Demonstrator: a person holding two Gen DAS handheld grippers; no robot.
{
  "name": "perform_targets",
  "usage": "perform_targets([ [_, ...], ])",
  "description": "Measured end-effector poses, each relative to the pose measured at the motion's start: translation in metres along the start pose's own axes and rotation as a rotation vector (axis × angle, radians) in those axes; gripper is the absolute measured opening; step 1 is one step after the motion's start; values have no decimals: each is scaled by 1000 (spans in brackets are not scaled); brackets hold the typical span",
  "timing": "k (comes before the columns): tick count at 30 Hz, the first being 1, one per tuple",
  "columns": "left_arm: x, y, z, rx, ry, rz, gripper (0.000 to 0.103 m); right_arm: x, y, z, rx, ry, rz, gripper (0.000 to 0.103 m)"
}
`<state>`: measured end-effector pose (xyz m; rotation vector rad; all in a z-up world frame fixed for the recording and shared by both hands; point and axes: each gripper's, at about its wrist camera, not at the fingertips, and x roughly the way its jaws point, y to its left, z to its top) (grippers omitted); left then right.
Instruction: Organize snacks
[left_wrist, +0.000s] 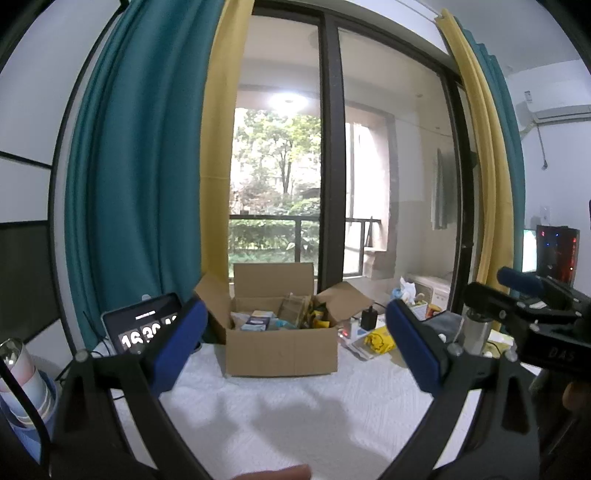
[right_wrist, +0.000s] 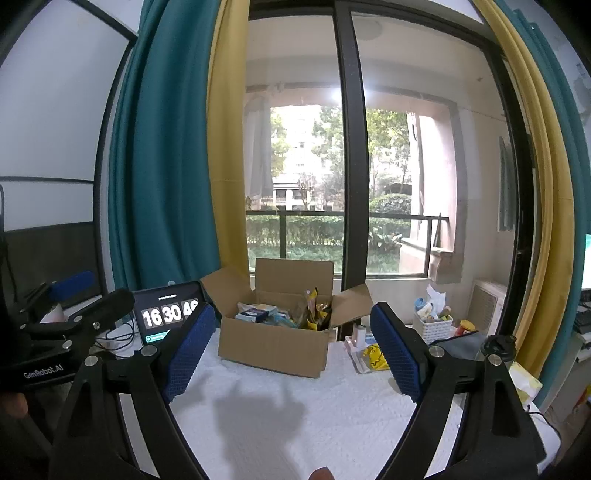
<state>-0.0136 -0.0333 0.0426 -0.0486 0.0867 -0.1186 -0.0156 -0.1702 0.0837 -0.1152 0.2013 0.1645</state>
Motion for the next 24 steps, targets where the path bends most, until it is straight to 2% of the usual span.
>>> perform_targets([
  [24, -1, -3, -1, 1, 2, -11, 99, 2, 3, -1, 3, 15, 5, 88],
])
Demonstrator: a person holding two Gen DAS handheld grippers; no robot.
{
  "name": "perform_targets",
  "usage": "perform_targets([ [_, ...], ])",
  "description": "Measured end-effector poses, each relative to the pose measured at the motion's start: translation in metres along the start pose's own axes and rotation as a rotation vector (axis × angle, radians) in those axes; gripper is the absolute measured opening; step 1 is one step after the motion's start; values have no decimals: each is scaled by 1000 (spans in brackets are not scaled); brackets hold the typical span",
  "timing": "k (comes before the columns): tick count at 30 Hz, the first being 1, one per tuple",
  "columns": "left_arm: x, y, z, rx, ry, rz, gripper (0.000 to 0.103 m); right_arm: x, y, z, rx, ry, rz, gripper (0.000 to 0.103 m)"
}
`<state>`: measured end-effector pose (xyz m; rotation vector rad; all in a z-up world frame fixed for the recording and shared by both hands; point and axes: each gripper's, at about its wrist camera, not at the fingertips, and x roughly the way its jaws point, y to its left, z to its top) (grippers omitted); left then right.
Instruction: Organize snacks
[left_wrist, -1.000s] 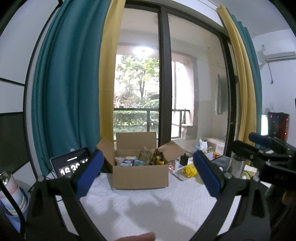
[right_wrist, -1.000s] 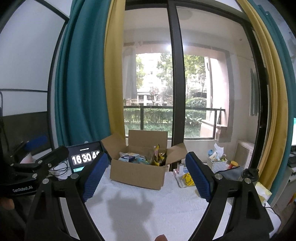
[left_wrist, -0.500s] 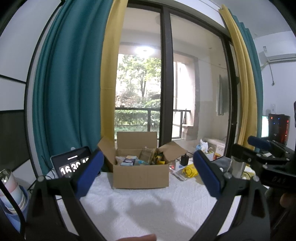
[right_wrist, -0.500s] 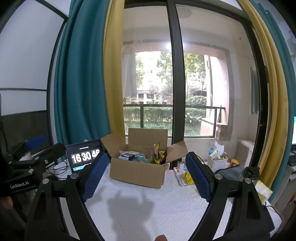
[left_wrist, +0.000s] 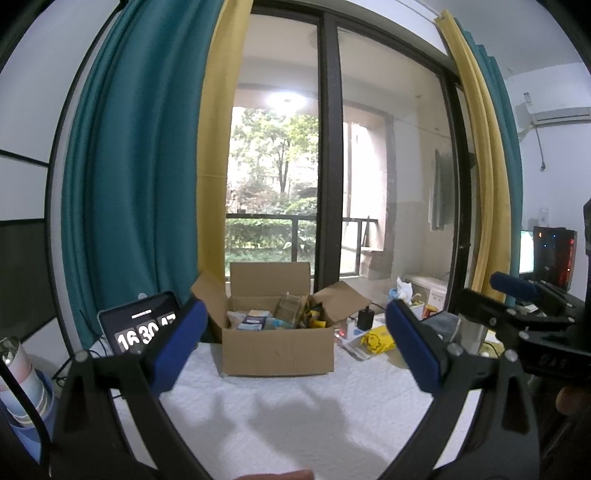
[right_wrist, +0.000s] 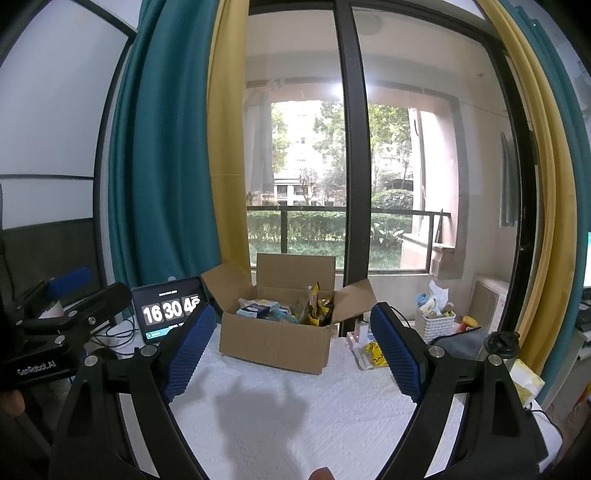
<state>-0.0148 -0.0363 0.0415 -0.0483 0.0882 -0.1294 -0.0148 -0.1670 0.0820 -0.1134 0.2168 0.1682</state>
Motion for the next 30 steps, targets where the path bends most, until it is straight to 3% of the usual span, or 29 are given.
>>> perform_targets([
  [30, 3, 2, -3, -15, 25, 14, 99, 14, -8, -2, 5, 47, 9, 89],
])
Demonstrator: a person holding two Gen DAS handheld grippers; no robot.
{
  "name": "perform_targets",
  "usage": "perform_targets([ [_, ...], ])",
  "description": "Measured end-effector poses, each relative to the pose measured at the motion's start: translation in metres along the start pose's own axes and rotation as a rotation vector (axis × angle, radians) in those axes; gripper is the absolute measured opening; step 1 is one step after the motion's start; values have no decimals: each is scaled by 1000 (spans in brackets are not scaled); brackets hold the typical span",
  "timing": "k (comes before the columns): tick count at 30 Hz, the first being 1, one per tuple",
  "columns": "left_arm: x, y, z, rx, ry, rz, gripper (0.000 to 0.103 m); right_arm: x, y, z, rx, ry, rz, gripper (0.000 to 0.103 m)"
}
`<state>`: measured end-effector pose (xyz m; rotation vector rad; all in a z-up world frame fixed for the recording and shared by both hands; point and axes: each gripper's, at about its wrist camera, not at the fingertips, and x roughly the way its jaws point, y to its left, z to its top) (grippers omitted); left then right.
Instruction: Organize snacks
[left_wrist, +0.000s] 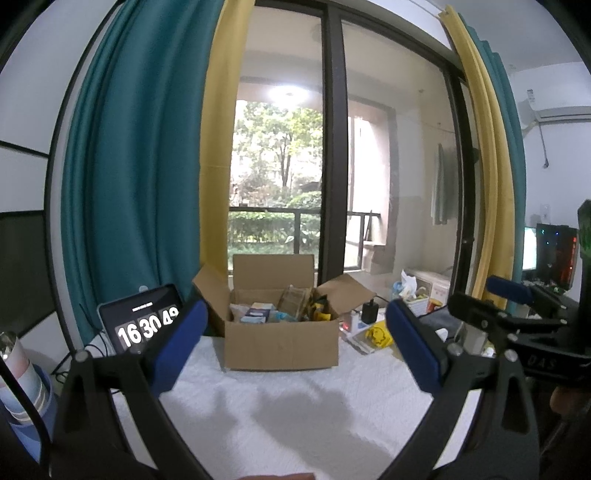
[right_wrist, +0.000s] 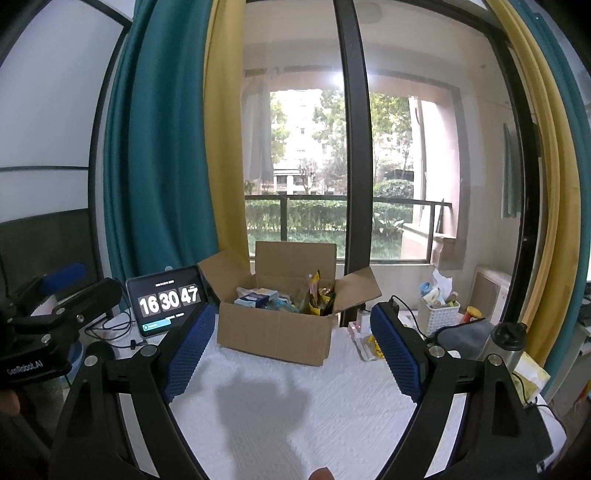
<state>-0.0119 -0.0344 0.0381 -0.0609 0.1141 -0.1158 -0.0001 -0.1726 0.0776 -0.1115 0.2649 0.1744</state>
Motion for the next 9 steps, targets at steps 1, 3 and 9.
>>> perform_targets([
  [1, 1, 1, 0, 0, 1, 0, 99, 2, 0, 0, -1, 2, 1, 89],
  [3, 1, 1, -1, 1, 4, -7, 99, 4, 0, 0, -3, 5, 3, 89],
  [9, 6, 0, -3, 12, 12, -9, 99, 9, -1, -2, -8, 16, 8, 89],
])
